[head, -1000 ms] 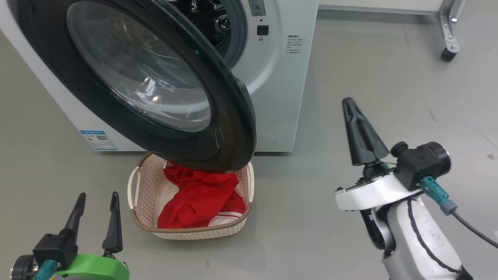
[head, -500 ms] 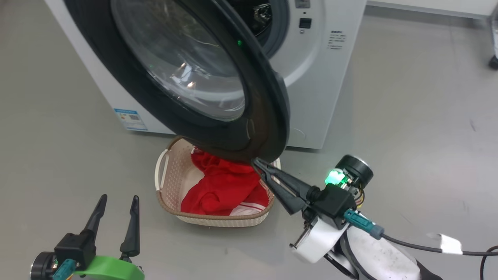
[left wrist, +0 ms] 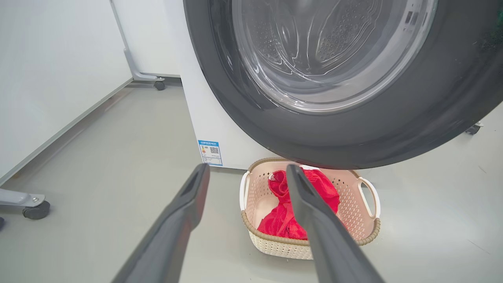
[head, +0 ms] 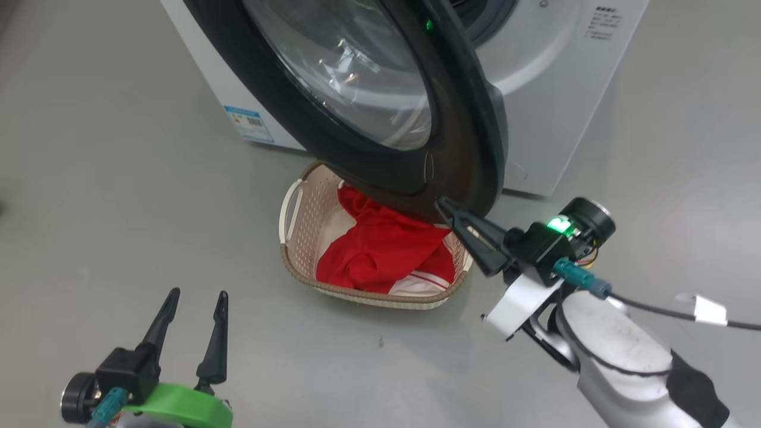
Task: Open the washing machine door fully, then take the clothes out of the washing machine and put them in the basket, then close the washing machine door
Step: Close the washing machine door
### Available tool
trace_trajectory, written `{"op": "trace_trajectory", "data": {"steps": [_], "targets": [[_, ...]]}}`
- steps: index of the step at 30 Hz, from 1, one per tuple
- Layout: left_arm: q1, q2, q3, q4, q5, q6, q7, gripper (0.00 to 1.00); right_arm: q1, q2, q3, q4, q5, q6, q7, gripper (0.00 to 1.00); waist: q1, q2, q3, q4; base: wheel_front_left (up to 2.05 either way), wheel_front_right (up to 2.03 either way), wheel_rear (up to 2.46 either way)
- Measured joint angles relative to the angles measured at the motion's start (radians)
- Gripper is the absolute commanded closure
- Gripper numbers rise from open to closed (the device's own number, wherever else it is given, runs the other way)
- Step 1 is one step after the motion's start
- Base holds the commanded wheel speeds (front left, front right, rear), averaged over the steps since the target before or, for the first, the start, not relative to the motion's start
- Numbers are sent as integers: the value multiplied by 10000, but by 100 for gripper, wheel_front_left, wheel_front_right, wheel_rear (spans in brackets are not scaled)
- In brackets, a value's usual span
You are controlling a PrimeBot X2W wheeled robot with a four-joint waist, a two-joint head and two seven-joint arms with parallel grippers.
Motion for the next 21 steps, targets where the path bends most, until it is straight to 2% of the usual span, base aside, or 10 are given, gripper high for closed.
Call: {"op": "trace_trajectory", "data": {"steps": [9,16,21], "targets": [[-796,-38,-575,-291,-606,-4,0,0,-1019,-155,-853,593,366,61,58,100,0,0,992,318,0,0,0],[-1044,-58,-1074,-339,-949,-8,0,0,-2146,-627,-1703,959,385,58,50,100,0,0,1678,403,0,0,0],[-1290,-67,-1290,-360,-1057,-8,0,0,-2989,-729,-2142,1223,497,42,40,100,0,0,2117,429,0,0,0]]}}
